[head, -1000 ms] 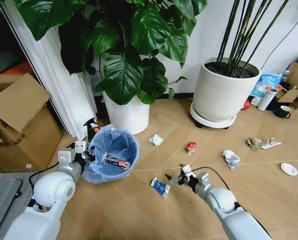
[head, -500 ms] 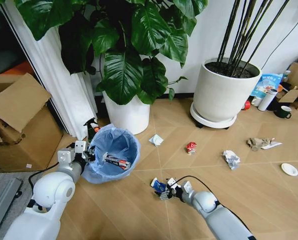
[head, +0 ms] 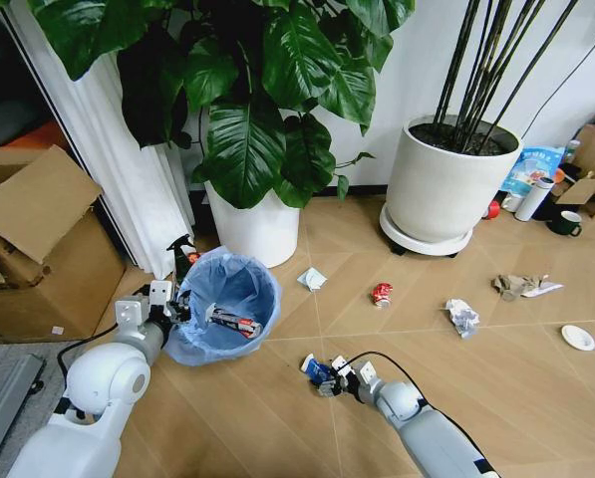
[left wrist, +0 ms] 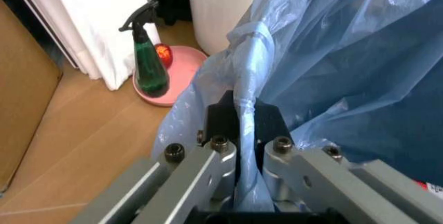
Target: Pick up the trash bin and place the garbage on the floor into it.
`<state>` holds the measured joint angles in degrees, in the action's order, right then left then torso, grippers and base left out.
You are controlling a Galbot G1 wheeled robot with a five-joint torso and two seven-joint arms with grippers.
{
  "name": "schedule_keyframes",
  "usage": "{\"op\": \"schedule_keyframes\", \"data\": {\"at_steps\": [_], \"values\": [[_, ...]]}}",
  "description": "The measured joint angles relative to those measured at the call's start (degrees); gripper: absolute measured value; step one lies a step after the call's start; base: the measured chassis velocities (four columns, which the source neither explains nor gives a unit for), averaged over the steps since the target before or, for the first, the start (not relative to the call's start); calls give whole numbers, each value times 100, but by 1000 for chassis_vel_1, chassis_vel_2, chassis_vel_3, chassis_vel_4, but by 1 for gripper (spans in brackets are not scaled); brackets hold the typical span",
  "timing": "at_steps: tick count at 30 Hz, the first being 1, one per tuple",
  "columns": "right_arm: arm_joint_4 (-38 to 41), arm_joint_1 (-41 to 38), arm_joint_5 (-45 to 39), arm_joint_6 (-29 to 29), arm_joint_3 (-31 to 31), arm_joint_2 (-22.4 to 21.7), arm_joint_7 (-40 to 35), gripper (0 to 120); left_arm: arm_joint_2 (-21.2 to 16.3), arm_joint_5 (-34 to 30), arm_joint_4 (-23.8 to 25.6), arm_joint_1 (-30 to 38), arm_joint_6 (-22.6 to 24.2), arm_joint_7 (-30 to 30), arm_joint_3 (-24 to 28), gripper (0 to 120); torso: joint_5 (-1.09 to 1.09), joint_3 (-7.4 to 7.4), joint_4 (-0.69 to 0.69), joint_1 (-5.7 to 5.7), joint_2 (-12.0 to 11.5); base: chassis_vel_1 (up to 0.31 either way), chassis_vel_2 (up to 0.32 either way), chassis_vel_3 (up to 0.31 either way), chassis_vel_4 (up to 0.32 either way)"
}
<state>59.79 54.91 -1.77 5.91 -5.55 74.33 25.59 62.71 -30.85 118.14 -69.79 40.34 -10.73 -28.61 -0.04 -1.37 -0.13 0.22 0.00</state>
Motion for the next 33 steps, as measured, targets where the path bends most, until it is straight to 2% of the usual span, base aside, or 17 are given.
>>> {"op": "schedule_keyframes", "data": {"at_steps": [3, 7, 9, 11, 16, 21, 25, 28, 33], "values": [[-14, -6, 0, -14, -11, 14, 0, 60, 4, 2, -5, 5, 0, 0, 7, 0, 0, 0, 0, 0, 0, 0, 0, 0, 0], [-119, -35, 17, -94, -44, 86, -3, 41, 9, 7, -22, 13, -1, -1, 27, 0, 0, 0, 0, 0, 0, 0, 0, 0, 0], [-134, -40, 22, -105, -48, 94, -4, 39, 9, 7, -22, 13, -1, -1, 28, 0, -1, 0, 0, 0, 0, 0, 0, 0, 0], [-187, -56, 36, -136, -64, 125, -14, 26, 0, 8, -25, 18, -1, -1, 29, 0, 0, 0, 0, 0, 0, 0, 0, 0, 0], [-179, -60, 28, -145, -116, 165, -145, 11, -22, 6, -28, 27, -1, -1, 28, 0, 1, 0, 1, 0, 0, 0, 0, 0, 0], [-65, -30, -45, -134, -189, 174, -263, 5, -27, 1, -29, 32, 0, -1, 28, 0, 0, 0, 0, 0, 0, 0, 0, 0, 0], [1010, 71, -766, 95, -450, 38, -397, 5, -46, -23, -50, 19, 64, -11, 62, 0, 0, 0, 0, 0, 0, 0, 0, 0, 0], [1467, 40, -980, 130, -530, -10, -415, 5, -52, -167, -59, 28, 122, -87, 102, 0, 1, -1, 0, 0, 0, 0, 0, 0, 0], [2413, -91, -1809, 269, -639, -105, -460, 5, -102, -429, -117, 79, 176, -214, 205, 0, 1, -1, 0, 0, 0, 0, 0, 0, 0]]}}
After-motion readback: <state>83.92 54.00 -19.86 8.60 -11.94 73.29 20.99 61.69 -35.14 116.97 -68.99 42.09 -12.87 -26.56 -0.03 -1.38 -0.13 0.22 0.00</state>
